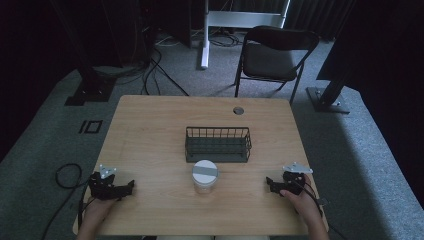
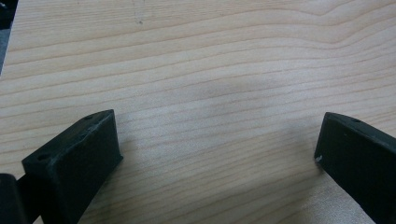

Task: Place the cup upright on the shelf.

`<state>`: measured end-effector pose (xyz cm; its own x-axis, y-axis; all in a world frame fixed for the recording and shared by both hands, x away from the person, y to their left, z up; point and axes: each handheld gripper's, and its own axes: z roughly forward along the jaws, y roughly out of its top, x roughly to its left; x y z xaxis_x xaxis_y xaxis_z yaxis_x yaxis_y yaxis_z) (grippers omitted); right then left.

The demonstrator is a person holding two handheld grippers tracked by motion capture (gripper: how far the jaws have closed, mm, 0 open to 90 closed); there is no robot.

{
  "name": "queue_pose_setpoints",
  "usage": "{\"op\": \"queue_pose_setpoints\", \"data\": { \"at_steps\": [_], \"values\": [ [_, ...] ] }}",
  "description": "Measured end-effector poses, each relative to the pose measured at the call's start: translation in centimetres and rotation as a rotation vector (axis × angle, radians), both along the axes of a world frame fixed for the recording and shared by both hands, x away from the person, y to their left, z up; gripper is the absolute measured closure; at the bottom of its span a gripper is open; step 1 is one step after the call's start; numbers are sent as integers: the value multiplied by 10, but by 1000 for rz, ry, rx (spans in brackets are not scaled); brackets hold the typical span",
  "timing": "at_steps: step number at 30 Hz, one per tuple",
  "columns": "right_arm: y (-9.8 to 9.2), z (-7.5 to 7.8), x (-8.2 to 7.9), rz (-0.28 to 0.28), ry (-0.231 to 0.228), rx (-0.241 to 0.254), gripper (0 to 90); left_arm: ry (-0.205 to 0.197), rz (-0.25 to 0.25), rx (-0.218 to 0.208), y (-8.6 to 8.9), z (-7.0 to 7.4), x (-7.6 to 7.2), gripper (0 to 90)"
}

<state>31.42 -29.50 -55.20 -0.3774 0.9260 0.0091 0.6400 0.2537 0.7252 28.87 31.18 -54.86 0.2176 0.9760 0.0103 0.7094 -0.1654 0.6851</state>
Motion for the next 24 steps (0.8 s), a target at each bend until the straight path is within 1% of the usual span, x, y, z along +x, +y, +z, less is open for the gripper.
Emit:
{"op": "queue_pose_setpoints", "data": {
  "at_steps": [9, 20, 24],
  "values": [
    [0, 0, 0, 0, 0, 0, 119, 1, -2, -1, 0, 0, 0, 1],
    [2, 0, -1, -21, -2, 0, 119, 1, -2, 0, 0, 0, 0, 1],
    [4, 0, -1, -15, -5, -2, 129, 1, -2, 0, 0, 0, 0, 1]
  ]
}}
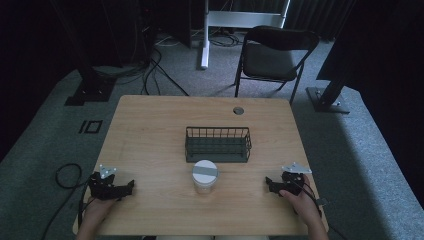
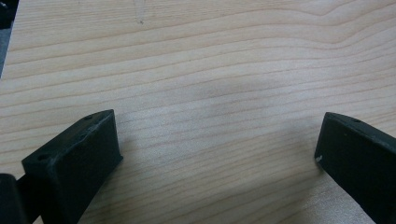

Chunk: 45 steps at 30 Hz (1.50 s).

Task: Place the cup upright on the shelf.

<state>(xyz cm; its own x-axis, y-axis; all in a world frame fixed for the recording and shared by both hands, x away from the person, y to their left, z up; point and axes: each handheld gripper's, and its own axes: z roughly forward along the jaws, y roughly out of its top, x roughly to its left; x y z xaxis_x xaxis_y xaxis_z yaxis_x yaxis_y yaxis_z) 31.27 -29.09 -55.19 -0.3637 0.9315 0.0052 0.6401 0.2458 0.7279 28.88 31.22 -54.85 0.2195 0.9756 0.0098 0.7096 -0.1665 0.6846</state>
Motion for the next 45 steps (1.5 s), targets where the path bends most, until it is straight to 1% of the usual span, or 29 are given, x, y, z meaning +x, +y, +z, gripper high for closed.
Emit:
{"op": "queue_pose_setpoints", "data": {
  "at_steps": [9, 15, 20, 23, 28, 32, 37, 43, 45],
  "values": [
    [12, 1, 0, 13, 2, 2, 136, 0, 0, 0, 0, 0, 0, 1],
    [25, 1, -1, 51, -3, 1, 136, 0, 0, 0, 0, 0, 0, 1],
    [35, 4, -2, 94, -16, 28, 136, 0, 0, 0, 0, 0, 0, 1],
    [40, 7, -2, 118, -27, 32, 136, 0, 0, 0, 0, 0, 0, 1],
    [45, 9, -2, 129, -28, 37, 137, 0, 0, 0, 0, 0, 0, 1],
    [53, 10, -3, 150, -35, 47, 137, 0, 0, 0, 0, 0, 0, 1],
    [61, 11, -6, 197, -27, 46, 137, 0, 0, 0, 0, 0, 0, 1],
    [72, 15, -8, 232, -41, 56, 137, 0, 0, 0, 0, 0, 0, 1],
    [75, 17, -9, 248, -53, 56, 137, 0, 0, 0, 0, 0, 0, 1]
  ]
}}
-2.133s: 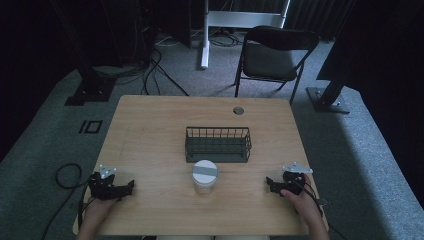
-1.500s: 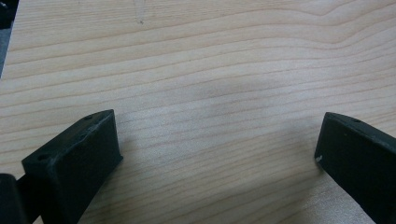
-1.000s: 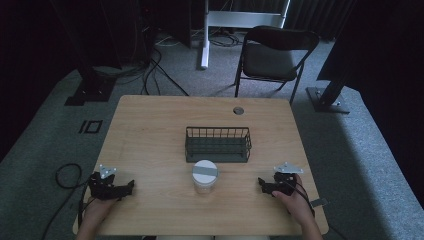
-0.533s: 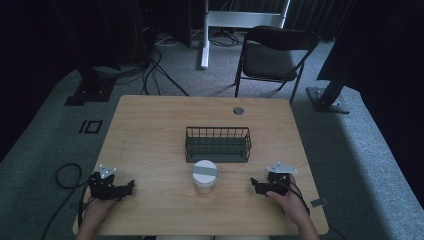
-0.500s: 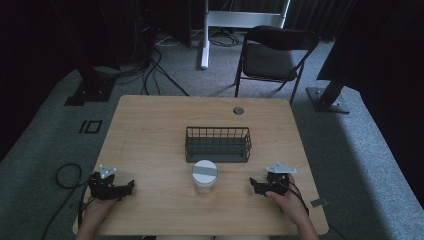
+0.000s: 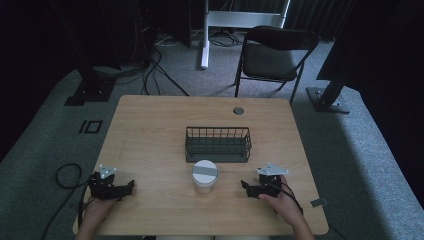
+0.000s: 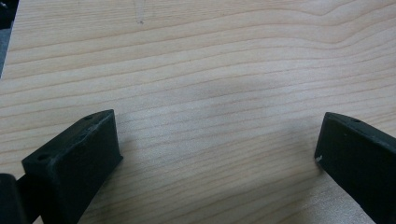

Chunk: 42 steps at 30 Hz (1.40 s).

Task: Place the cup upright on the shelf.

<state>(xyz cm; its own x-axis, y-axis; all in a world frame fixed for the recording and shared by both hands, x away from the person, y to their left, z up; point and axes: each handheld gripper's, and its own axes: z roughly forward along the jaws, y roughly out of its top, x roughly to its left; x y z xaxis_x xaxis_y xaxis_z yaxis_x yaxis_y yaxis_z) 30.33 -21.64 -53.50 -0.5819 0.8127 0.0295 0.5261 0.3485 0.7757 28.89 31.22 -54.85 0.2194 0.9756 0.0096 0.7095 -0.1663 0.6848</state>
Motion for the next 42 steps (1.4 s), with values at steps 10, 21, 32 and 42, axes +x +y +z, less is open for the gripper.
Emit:
{"op": "queue_pose_setpoints", "data": {
  "at_steps": [10, 21, 32, 42],
  "values": [
    [19, 6, -8, 59, -26, 21, 137, 0, 0, 0, 0, 0, 0, 1],
    [47, 5, -14, 155, -21, 32, 138, 0, 0, 0, 0, 0, 0, 1],
    [69, 6, -16, 229, -20, 56, 138, 0, 0, 0, 0, 0, 0, 1],
    [84, 6, -17, 267, -24, 76, 137, 0, 0, 0, 0, 0, 0, 1]
  ]
}}
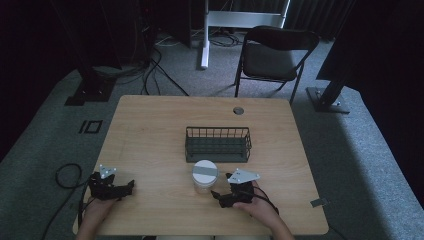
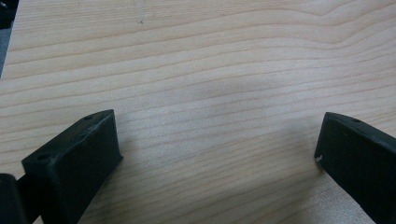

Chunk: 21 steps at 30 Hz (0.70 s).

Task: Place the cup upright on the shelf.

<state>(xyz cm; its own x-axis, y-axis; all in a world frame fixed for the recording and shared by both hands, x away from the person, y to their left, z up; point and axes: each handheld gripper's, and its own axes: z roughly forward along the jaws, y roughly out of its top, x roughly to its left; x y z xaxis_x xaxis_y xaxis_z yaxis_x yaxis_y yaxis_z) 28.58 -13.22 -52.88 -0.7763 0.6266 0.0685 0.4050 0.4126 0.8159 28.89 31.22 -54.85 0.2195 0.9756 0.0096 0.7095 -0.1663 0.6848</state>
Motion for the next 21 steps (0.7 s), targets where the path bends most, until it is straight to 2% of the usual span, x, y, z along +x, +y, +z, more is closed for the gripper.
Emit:
{"op": "queue_pose_setpoints", "data": {
  "at_steps": [11, 16, 19, 21],
  "values": [
    [21, 3, 1, 34, -26, 27, 137, 0, 0, 0, 0, 0, 0, 1],
    [27, 1, 3, 31, -27, 45, 138, 0, 0, 0, 0, 0, 0, 1],
    [30, 0, 4, 23, -51, 51, 149, 0, 0, 0, 0, 0, 0, 1],
    [32, -1, 4, 17, -50, 63, 150, 0, 0, 0, 0, 0, 0, 1]
  ]
}}
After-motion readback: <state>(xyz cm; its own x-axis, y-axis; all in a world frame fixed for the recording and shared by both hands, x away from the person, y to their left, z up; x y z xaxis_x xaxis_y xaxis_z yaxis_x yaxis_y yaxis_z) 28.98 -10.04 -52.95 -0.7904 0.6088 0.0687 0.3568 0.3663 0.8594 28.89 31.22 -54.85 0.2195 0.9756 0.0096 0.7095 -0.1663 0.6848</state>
